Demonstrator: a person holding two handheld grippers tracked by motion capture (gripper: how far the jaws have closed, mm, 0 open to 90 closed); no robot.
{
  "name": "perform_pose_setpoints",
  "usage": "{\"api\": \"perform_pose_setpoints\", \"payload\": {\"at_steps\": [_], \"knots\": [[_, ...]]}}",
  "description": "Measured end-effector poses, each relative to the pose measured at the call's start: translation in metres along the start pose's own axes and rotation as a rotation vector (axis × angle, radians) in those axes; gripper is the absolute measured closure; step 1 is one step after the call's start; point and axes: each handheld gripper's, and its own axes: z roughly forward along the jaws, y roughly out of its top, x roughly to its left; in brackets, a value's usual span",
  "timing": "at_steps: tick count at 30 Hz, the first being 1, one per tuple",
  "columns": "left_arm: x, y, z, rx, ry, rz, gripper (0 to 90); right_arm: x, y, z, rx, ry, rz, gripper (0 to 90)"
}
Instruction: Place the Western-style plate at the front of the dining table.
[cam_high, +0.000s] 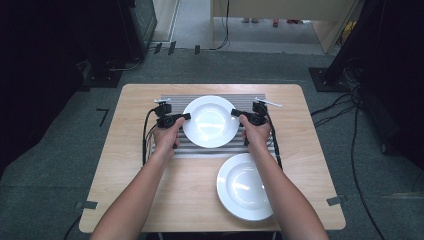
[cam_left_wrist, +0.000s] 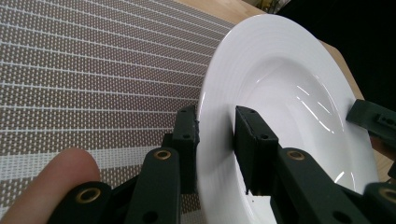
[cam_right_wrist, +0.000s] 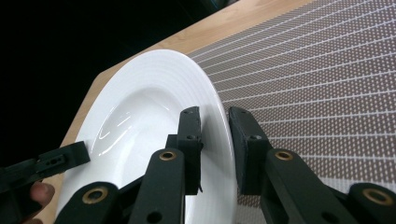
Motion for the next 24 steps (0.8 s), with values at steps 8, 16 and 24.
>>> {"api": "perform_pose_setpoints", "payload": {"at_steps": [8, 16, 24], "knots": [[0.006, 0.006, 0.012, 0.023, 0.036, -0.028, 71.2, -0.009, 0.001, 0.017, -0.012, -0.022, 0.098, 77.1], [0.01, 0.005, 0.016, 0.038, 0.039, -0.038, 71.0, -0.01, 0.001, 0.024, 0.002, -0.047, 0.045, 76.9], [0.002, 0.004, 0.013, 0.028, 0.068, 0.051, 54.2, -0.002, 0.001, 0.025, -0.008, -0.078, -0.017, 64.6]]}}
